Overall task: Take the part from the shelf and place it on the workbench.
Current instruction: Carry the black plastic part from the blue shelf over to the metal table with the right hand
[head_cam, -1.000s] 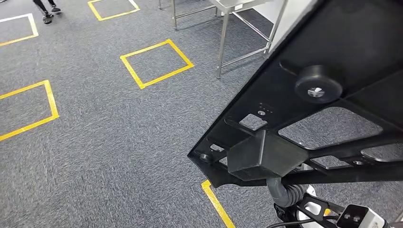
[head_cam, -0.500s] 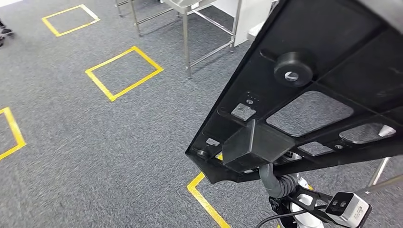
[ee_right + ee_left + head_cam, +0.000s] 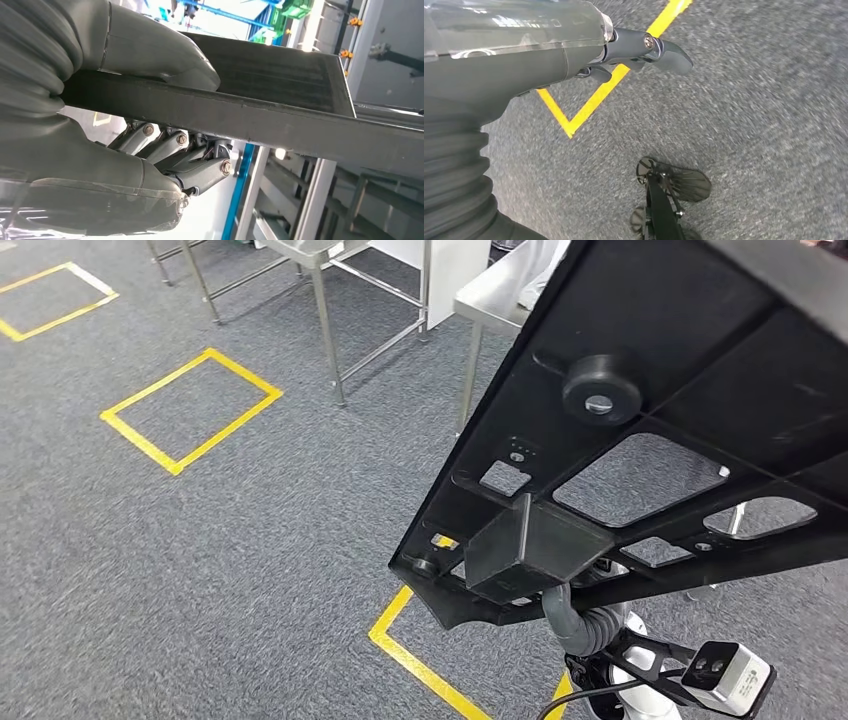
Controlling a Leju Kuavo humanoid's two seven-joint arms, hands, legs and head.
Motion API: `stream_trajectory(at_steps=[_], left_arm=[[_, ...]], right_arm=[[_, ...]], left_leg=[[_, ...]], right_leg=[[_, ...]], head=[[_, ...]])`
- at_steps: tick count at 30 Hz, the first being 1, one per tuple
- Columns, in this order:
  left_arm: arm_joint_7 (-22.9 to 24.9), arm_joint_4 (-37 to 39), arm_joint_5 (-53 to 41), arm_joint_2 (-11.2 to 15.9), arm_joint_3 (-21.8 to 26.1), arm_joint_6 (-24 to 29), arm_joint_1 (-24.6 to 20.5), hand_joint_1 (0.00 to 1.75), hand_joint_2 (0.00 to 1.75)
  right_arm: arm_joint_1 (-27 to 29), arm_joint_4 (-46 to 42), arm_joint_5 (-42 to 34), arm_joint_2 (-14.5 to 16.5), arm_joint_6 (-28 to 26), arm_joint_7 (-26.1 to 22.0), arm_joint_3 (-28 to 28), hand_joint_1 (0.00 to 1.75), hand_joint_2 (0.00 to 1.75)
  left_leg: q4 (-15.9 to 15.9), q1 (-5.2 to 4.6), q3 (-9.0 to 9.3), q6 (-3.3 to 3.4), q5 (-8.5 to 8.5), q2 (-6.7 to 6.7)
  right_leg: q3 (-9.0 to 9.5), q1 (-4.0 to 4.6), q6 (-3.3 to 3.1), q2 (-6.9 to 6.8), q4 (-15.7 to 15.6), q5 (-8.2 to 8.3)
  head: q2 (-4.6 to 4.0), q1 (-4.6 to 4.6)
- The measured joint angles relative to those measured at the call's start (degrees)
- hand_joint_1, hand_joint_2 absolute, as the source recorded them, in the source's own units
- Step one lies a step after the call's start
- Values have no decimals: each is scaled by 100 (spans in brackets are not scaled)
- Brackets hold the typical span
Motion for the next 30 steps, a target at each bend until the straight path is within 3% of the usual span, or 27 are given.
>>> stream_trajectory(at_steps=[2,3,5,7,9,11,12,13,14,16,18,20,21,23,25,27,28,30], left_arm=[[1,0,5,0,1,-3,-1,0,175],[2,0,9,0,1,-4,-2,0,175],[4,0,15,-1,1,-4,-15,0,175],[1,0,21,-3,5,-11,-23,0,175],[-2,0,24,-3,18,-18,-9,0,175],[0,0,24,-3,34,-16,13,0,175],[1,0,24,-4,40,-15,20,0,175],[2,0,24,-6,43,-14,24,0,175],[2,0,24,-7,46,-10,24,0,175],[-3,0,27,-5,62,8,28,0,175],[-35,0,33,-4,91,20,32,0,175],[-89,0,35,-7,121,10,17,0,175],[-113,0,36,-9,132,-3,8,0,175],[-149,0,38,-13,144,-33,9,0,175],[-167,0,48,-13,161,-52,23,0,175],[-168,0,66,-13,183,-56,30,0,175],[-168,0,73,-13,191,-56,25,0,175],[-168,0,76,-15,203,-56,10,0,175]], right_arm=[[-9,1,-2,1,1,-1,4,175,175],[-10,2,-2,1,4,-1,7,175,175],[-8,3,-2,1,18,-1,10,175,175],[-27,7,-1,3,49,-1,16,175,175],[-65,26,0,10,90,-2,28,175,175],[-87,66,-1,15,115,-1,40,175,175],[-91,88,-1,15,121,-1,44,175,175],[-95,110,-3,15,122,0,47,175,175],[-101,127,-9,15,123,0,48,175,175],[-121,148,-36,15,133,-1,49,175,175],[-136,154,-61,15,149,-1,48,175,175],[-134,155,-67,14,163,0,43,175,175],[-128,154,-68,13,169,-1,37,175,175],[-135,148,-69,12,186,-2,24,175,175],[-137,145,-70,11,201,-2,17,175,175],[-121,145,-70,10,207,-2,14,175,175],[-116,145,-70,9,208,-2,11,175,175],[-115,143,-70,7,208,-2,5,175,175]], left_leg=[[8,-30,44,-59,-45,107],[7,-45,62,-91,-64,163],[0,-45,96,-156,-99,258],[177,-20,51,-217,-243,80],[811,-1,-232,-252,-584,-236],[1538,1,-606,-267,-851,-354],[1680,1,-702,-269,-834,-368],[1584,3,-689,-265,-692,-378],[1285,6,-581,-256,-468,-409],[497,30,-273,-223,-75,-673],[129,40,-128,-179,24,-895],[101,38,-110,-119,22,-820],[76,43,-96,-80,35,-746],[26,58,-73,2,59,-592],[20,34,-73,46,49,-439],[22,21,-73,51,33,-276],[23,19,-67,46,25,-202],[24,15,-32,25,0,-68]], right_leg=[[291,50,-65,-211,-576,170],[328,78,-97,-244,-668,168],[324,79,-156,-93,-691,176],[344,48,-221,39,-728,200],[356,34,-271,170,-744,210],[357,40,-293,322,-738,206],[362,43,-294,405,-734,204],[372,43,-290,490,-729,201],[387,41,-280,572,-721,194],[392,41,-242,717,-691,174],[348,34,-176,848,-666,178],[308,21,-98,975,-670,203],[293,25,-66,933,-647,188],[149,47,-20,648,-342,-1],[-206,39,7,344,383,-363],[-478,24,24,257,925,-530],[-457,22,23,237,892,-455],[-76,34,-11,109,202,-90]], head=[[0,-1],[0,-1],[0,-2],[0,-2],[0,-2],[0,-2],[0,-2],[0,-2],[0,-2],[0,-2],[0,-3],[0,-3],[0,-2],[0,-1],[0,-1],[0,0],[0,0],[0,1]])
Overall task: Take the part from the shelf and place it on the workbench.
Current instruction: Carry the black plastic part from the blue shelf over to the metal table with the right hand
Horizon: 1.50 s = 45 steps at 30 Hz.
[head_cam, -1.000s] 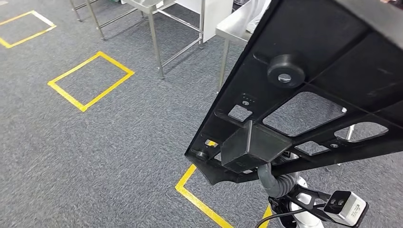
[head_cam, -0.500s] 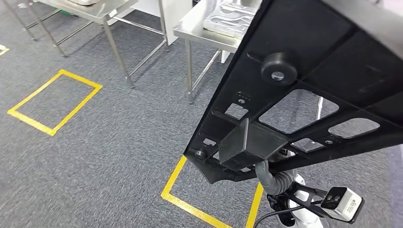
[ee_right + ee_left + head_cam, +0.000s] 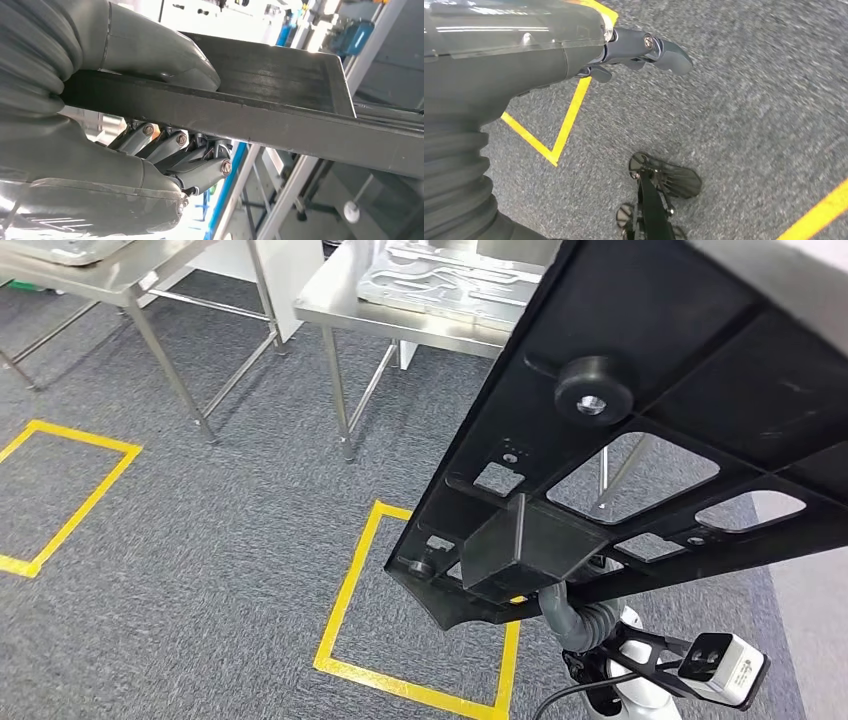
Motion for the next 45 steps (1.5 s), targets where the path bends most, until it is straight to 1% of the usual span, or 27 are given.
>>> stream_trajectory(at_steps=[2,3,6,8,10,11,12,13,14,16,17,18,20,22,24,26,27,28,29,32,34,38,40,42,43,44,45], left_arm=[[0,0,1,-4,15,3,-7,0,175],[0,0,4,-6,25,6,-11,0,175],[3,-1,20,-9,60,12,-39,0,175],[9,-3,22,-14,74,14,-52,0,175],[16,-3,22,-17,83,21,-44,0,175],[21,-2,22,-17,85,24,-35,0,175],[30,-2,22,-19,87,26,-24,0,175],[39,-2,21,-20,89,26,-15,0,175],[50,-3,21,-19,91,26,-8,0,175],[73,-3,19,-14,101,22,-13,0,175],[85,-3,18,-11,110,17,-23,0,175],[96,-3,17,-9,120,8,-38,0,175],[111,-4,15,-8,141,-12,-70,0,175],[119,-4,15,-10,165,-38,-81,0,175],[121,-4,14,-12,195,-67,-69,0,175],[120,-4,9,-10,217,-92,-49,0,175],[119,-4,6,-10,223,-102,-40,0,175],[117,-4,2,-9,226,-108,-34,0,175],[114,-4,-4,-9,228,-113,-31,0,175],[103,-4,-29,-13,232,-126,-38,0,175],[98,-4,-36,-15,236,-129,-41,0,175],[92,-8,-43,-15,242,-133,-51,0,175],[90,-9,-48,-8,249,-135,-53,0,175],[90,-8,-50,0,256,-140,-45,0,175],[90,-8,-52,2,258,-148,-38,0,175],[90,-8,-55,3,259,-156,-31,0,175],[89,-8,-58,6,261,-165,-27,0,175]], right_arm=[[-9,-3,2,1,0,0,-3,175,175],[-11,-4,3,1,0,0,-4,175,175],[-4,-7,10,1,-4,0,-11,175,175],[-12,-14,12,3,-7,0,-13,175,175],[-19,-17,10,8,-5,0,-13,175,175],[-15,-15,10,9,-4,0,-13,175,175],[-11,-13,10,10,-4,0,-13,175,175],[-9,-9,14,9,-9,0,-13,175,175],[-8,-7,19,10,-18,0,-13,175,175],[-10,-3,39,10,-54,0,-13,175,175],[-12,-3,55,11,-78,0,-13,175,175],[-14,-4,72,11,-99,1,-13,175,175],[-16,-5,98,11,-133,2,-13,175,175],[-14,-16,110,11,-170,2,-13,175,175],[-22,-31,114,11,-208,1,-13,175,175],[-22,-36,115,11,-221,0,-13,175,175],[-15,-36,116,10,-223,0,-13,175,175],[-9,-36,117,10,-225,0,-13,175,175],[-7,-37,117,10,-226,0,-13,175,175],[-16,-57,125,11,-238,0,-13,175,175],[-23,-75,127,11,-253,0,-13,175,175],[-20,-106,134,18,-291,0,-12,175,175],[-19,-115,138,29,-296,1,-10,175,175],[-8,-114,138,37,-297,2,-8,175,175],[-2,-114,138,38,-297,2,-7,175,175],[0,-114,138,39,-297,2,-7,175,175],[0,-114,138,40,-297,2,-7,175,175]], left_leg=[[5,-26,41,-47,-36,109],[7,-38,58,-75,-52,160],[10,-40,102,-168,-96,267],[260,-20,13,-225,-277,48],[960,-7,-319,-258,-632,-233],[1343,-7,-514,-269,-771,-282],[1596,-7,-657,-275,-813,-298],[1636,-7,-705,-275,-737,-301],[1444,-6,-648,-267,-553,-307],[681,-9,-350,-230,-112,-354],[351,-12,-221,-203,21,-388],[153,-18,-150,-175,78,-417],[63,-30,-129,-108,78,-438],[34,-19,-117,-31,110,-412],[1,-6,-109,35,133,-378],[0,-15,-117,62,127,-347],[1,-19,-119,65,123,-330],[2,-22,-117,62,118,-313],[3,-24,-110,56,113,-300],[8,-39,-72,10,85,-277],[9,-44,-65,-50,65,-262],[155,-34,-106,-178,-57,-250],[750,-23,-380,-219,-359,-286],[1479,-19,-778,-249,-628,-297],[1635,-19,-887,-256,-619,-297],[1562,-20,-883,-252,-492,-298],[1268,-20,-767,-238,-275,-299]], right_leg=[[384,53,-69,-215,-709,225],[463,77,-101,-267,-869,249],[463,76,-177,-108,-930,254],[489,34,-239,7,-974,284],[499,16,-275,123,-987,295],[499,16,-281,193,-985,295],[502,16,-282,273,-982,294],[509,15,-281,347,-978,293],[521,14,-277,412,-973,288],[544,17,-253,508,-953,267],[542,26,-229,546,-936,254],[531,32,-200,575,-922,247],[502,31,-135,606,-914,248],[477,22,-77,529,-853,195],[286,17,-28,330,-423,-73],[-83,-5,10,186,333,-421],[-228,-19,21,165,617,-502],[-278,-29,25,157,701,-471],[-217,-35,18,148,562,-339],[351,-7,-66,59,-581,165],[513,40,-120,22,-930,222],[569,11,-217,86,-1028,253],[614,-2,-260,96,-1062,250],[627,6,-284,116,-1053,221],[640,10,-285,134,-1047,201],[662,12,-278,155,-1039,177],[696,12,-265,173,-1028,146]], head=[[0,0],[0,0],[0,0],[0,-2],[0,-2],[0,-2],[0,-2],[0,-2],[0,-2],[0,-2],[0,-2],[0,-2],[0,-2],[0,-2],[0,-1],[0,-1],[0,-1],[0,0],[0,0],[0,-1],[0,-1],[0,-2],[0,-2],[0,-2],[0,-2],[0,-2],[0,-2]])
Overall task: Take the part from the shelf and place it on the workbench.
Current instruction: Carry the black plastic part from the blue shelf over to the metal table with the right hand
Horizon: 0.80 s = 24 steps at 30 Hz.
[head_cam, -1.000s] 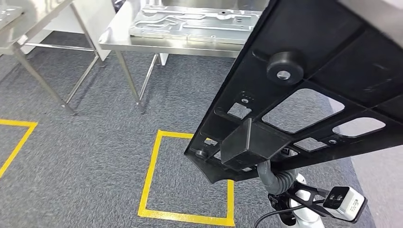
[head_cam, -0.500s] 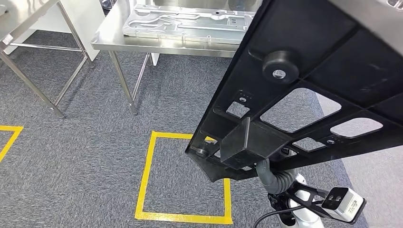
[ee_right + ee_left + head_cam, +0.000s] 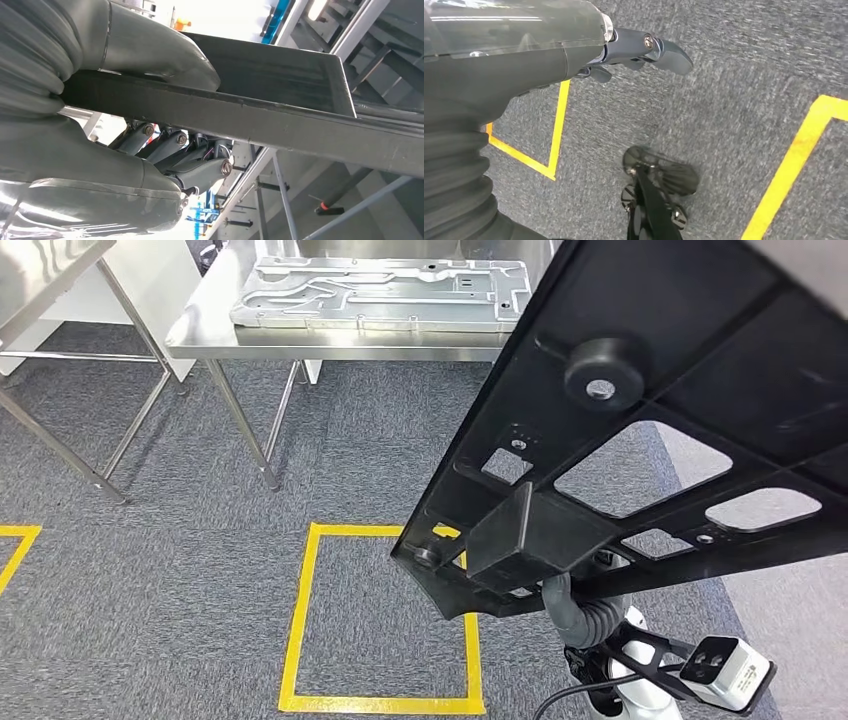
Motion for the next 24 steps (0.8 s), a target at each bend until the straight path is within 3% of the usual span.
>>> stream_trajectory(at_steps=[1,3,8,10,12,13,14,15,17,18,19,22,24], left_arm=[[-1,-1,-2,4,2,-8,1,0,175],[-2,0,-3,14,5,-15,-3,0,175],[-10,0,-21,16,9,-28,-11,0,175],[-20,-1,-36,16,10,-34,-15,0,175],[-25,-1,-44,16,11,-34,-14,0,175],[-26,-1,-46,16,11,-34,-8,0,175],[-28,0,-49,16,11,-34,0,0,175],[-30,0,-53,16,11,-38,5,0,175],[-39,1,-63,15,11,-46,10,0,175],[-46,1,-71,14,11,-50,6,0,175],[-52,1,-80,14,12,-51,-2,0,175],[-71,-1,-101,14,15,-54,-14,0,175],[-80,-1,-103,15,17,-58,-21,0,175]], right_arm=[[-1,0,0,1,0,0,0,175,175],[-6,0,0,2,-2,-1,0,175,175],[-12,-9,-3,4,-2,-1,0,175,175],[-19,-23,-7,4,-2,-2,0,175,175],[-6,-31,-9,4,-1,-2,0,175,175],[6,-31,-9,4,-1,-2,0,175,175],[15,-31,-9,4,-1,-1,0,175,175],[19,-31,-9,4,-1,-1,0,175,175],[21,-33,-9,4,-5,-1,0,175,175],[21,-37,-8,4,-9,-1,0,175,175],[23,-43,-7,4,-15,-1,0,175,175],[37,-76,-2,4,-30,0,0,175,175],[35,-92,-1,8,-31,-1,0,175,175]], left_leg=[[-413,-1,180,24,229,-5],[-1054,-24,488,88,444,-26],[-1279,-24,675,265,365,-38],[-1298,-14,752,318,329,-34],[-1297,-16,799,336,273,-33],[-1296,-17,833,332,239,-34],[-1296,-17,882,324,198,-34],[-1296,-17,946,313,153,-34],[-1299,-20,1088,281,51,-35],[-1303,-23,1134,254,7,-34],[-1321,-25,1158,218,-34,-27],[-1238,-32,1223,103,-40,-2],[-880,-22,1123,69,-91,-6]], right_leg=[[40,0,16,11,11,-37],[89,16,67,23,35,-105],[73,15,218,11,235,-183],[-227,-8,275,-13,769,-402],[-734,-24,309,-20,1499,-643],[-924,-29,314,-23,1704,-656],[-1012,-32,309,-29,1703,-556],[-979,-34,297,-36,1478,-345],[-729,-13,236,-67,716,164],[-628,10,198,-83,420,272],[-571,34,154,-97,246,321],[-453,42,39,-81,134,268],[-297,16,-27,-69,87,209]], head=[[0,0],[0,0],[0,1],[0,2],[0,1],[0,1],[0,1],[0,1],[0,1],[0,3],[0,3],[0,3],[0,1]])
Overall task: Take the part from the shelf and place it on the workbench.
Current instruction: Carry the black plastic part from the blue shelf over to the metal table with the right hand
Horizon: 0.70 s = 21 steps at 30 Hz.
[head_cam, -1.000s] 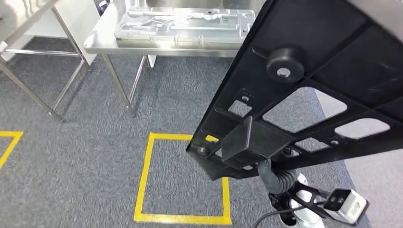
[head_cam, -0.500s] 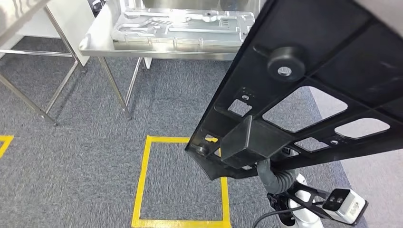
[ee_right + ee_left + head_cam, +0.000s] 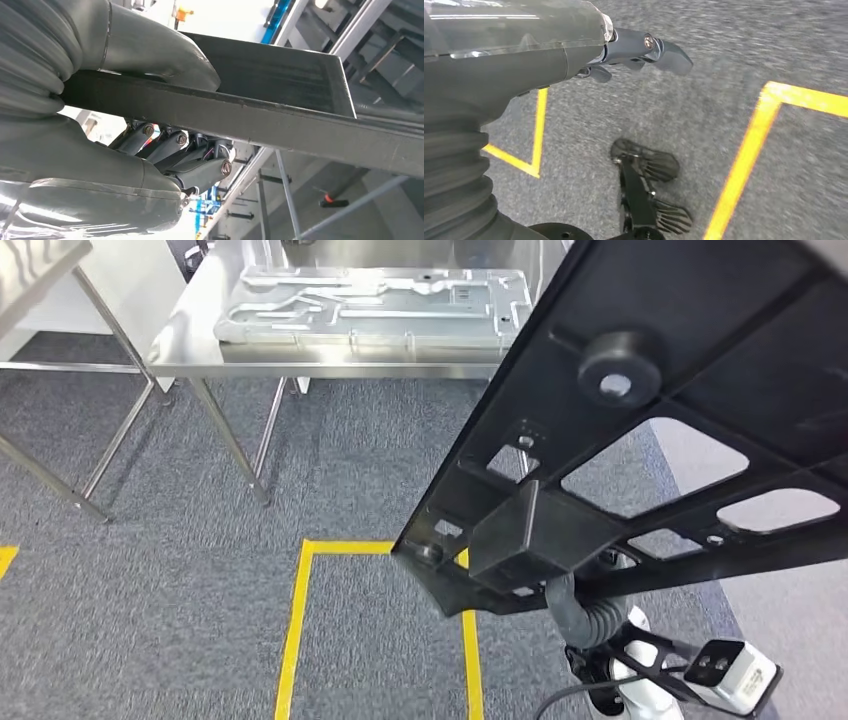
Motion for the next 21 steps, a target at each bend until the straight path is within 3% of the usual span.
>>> stream_trajectory(at_steps=[3,5,6,8,10,11,14,16,19,20,21], left_arm=[[-4,0,-2,4,14,-2,-7,0,175],[-3,0,-2,6,31,-2,11,0,175],[-2,0,-2,6,38,-2,24,0,175],[-2,1,-2,9,54,-2,49,0,175],[0,2,-4,15,73,-3,58,0,175],[0,2,-7,18,78,-4,61,0,175],[-3,1,-13,24,84,-8,54,0,175],[-6,0,-15,24,87,-8,42,0,175],[-10,0,-30,24,91,-9,25,0,175],[-10,0,-42,23,92,-9,26,0,175],[-11,0,-54,22,93,-9,28,0,175]], right_arm=[[4,-4,3,3,0,0,0,175,175],[16,-3,5,4,0,0,0,175,175],[19,-2,5,4,0,-1,0,175,175],[19,-3,5,3,0,-1,0,175,175],[22,-1,1,3,1,1,0,175,175],[23,-1,-4,3,3,2,0,175,175],[20,-15,-15,3,11,2,-1,175,175],[3,-28,-27,3,22,0,-5,175,175],[-2,-33,-75,3,132,0,-29,175,175],[1,-32,-101,3,197,0,-44,175,175],[1,-31,-128,5,266,0,-67,175,175]], left_leg=[[956,18,-623,-61,-397,-10],[1194,19,-948,-82,-531,-9],[1045,19,-989,-78,-423,-9],[369,16,-902,-33,155,-8],[-127,-14,-825,30,578,-10],[-208,-29,-818,66,652,-14],[-279,-17,-708,173,595,-28],[-349,7,-576,230,546,-30],[-378,8,-410,264,412,-14],[-378,8,-339,260,353,-3],[-378,8,-256,252,290,12]], right_leg=[[163,-1,-36,13,-15,-132],[284,3,-33,41,-13,-240],[364,4,-25,56,-12,-300],[530,5,2,70,-12,-431],[626,15,56,78,-11,-542],[646,18,89,81,-20,-577],[637,26,185,73,105,-575],[372,10,247,55,583,-612],[-360,-33,320,40,1513,-962],[-518,-40,320,33,1598,-1018],[-588,-42,309,21,1513,-969]], head=[[0,-3],[0,-3],[0,-3],[0,-2],[0,-2],[0,-1],[0,-2],[0,-1],[0,-1],[0,-1],[0,-1]])
